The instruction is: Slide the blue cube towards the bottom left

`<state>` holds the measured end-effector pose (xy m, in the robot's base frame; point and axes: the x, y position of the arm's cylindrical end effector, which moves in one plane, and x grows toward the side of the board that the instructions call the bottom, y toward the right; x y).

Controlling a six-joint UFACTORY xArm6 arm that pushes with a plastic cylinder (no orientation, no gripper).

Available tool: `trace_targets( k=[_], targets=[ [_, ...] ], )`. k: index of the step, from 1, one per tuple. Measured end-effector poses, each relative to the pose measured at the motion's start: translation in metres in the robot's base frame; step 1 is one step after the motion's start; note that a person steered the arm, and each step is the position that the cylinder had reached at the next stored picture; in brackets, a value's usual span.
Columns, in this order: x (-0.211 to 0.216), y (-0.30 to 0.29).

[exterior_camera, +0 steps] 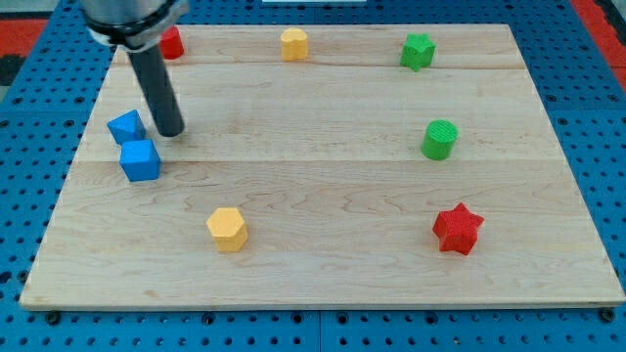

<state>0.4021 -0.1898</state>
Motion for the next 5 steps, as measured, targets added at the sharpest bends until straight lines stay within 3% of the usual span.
trace_targets(
  k=[3, 4, 5],
  targets=[
    [0.103, -0.021],
    [0.11, -0.024],
    [0.1, 0.026]
  ],
)
